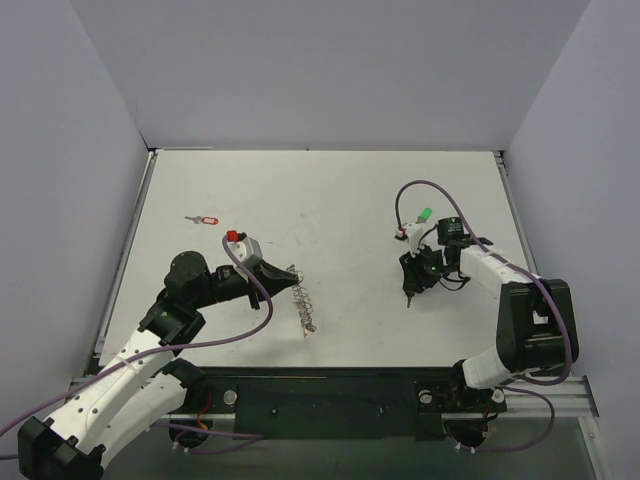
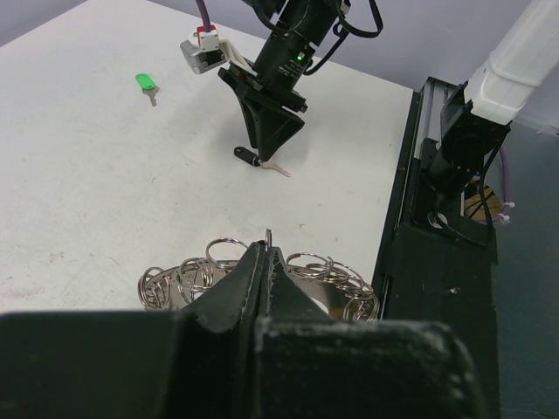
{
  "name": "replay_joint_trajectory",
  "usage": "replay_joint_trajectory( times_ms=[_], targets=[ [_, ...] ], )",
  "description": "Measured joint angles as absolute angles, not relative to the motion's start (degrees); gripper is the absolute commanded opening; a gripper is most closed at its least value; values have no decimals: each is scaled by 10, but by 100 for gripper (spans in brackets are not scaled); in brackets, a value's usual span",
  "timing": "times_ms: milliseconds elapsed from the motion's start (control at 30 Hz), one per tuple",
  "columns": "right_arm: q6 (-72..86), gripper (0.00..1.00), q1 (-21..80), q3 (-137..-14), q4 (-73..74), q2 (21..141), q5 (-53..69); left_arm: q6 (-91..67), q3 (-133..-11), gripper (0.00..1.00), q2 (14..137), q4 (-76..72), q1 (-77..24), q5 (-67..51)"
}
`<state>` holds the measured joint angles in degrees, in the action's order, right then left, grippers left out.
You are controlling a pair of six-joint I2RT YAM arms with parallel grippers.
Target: Put the keys on the keyring
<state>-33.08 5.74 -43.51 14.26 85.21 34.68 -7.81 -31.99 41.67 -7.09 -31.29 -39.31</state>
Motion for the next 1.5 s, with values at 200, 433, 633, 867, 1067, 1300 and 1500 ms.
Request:
replay_joint_trajectory(
  times_ms=[200,433,633,867,1067,1300,1500],
  targets=[
    [-335,30,65,-449,152,869,337,-79,-320,0,417,-71,-313,-393],
    [-341,29,72,-460,168,886,327,-79,-320,0,417,-71,-313,-394],
    [-345,27,75,-467,177,890,319,-79,-320,0,417,-71,-313,-395],
    [-347,25,80,-475,183,897,315,-79,-320,0,417,-71,-313,-395],
    [-348,24,81,-479,189,900,312,-79,-320,0,417,-71,-313,-395],
    [-348,22,87,-488,194,915,309,-79,-320,0,417,-71,-313,-395],
    [-350,21,87,-490,200,918,308,-79,-320,0,417,-71,-313,-395]
  ],
)
